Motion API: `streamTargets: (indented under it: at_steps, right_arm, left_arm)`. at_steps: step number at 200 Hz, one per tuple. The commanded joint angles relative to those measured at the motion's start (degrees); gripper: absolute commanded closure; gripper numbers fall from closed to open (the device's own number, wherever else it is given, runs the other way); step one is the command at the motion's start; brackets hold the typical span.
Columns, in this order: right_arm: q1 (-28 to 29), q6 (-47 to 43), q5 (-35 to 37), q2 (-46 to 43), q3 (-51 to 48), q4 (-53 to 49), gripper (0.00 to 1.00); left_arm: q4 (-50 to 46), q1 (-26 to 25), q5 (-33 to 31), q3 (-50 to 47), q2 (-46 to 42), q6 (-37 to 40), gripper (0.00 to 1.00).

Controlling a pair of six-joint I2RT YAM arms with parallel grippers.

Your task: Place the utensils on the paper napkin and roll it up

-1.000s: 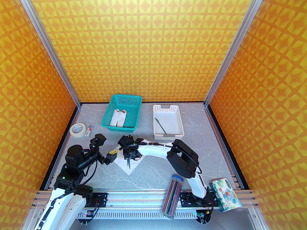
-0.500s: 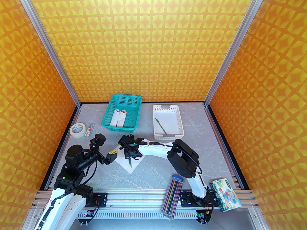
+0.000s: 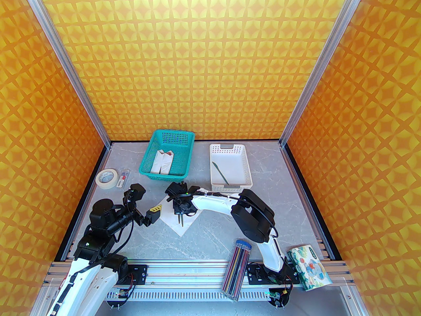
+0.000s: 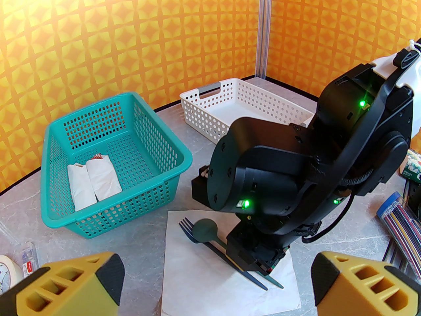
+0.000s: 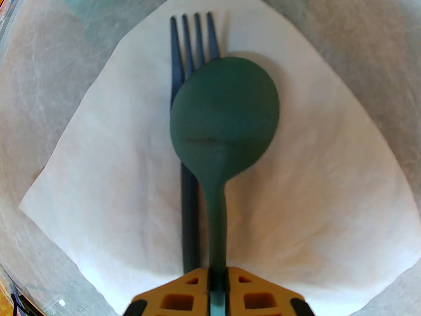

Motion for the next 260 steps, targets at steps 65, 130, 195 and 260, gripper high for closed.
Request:
streamTargets:
  at_steps: [65, 130, 195, 260]
  right_arm:
    - [-1.5, -1.6, 0.8, -1.7, 1.9, -1.0, 0.86]
    - [-1.7, -1.9, -0.4, 0.3, 3.3, -0.5, 0.86]
    - [-1.8, -1.8, -0.4, 1.5, 3.5, -0.5, 0.86]
    - [-1.9, -1.5, -1.2, 2.6, 3.1, 0.3, 0.84]
  left_arm:
    - [-0.4, -0.3, 0.9, 0.2, 0.4, 1.1, 0.01]
    - [-0.5, -0.3, 0.9, 0.2, 0.4, 1.3, 0.01]
    - [-0.5, -0.3, 1.0, 0.2, 0.7, 1.3, 0.01]
    - [-0.6, -0.3, 0.9, 0.2, 0.9, 1.3, 0.01]
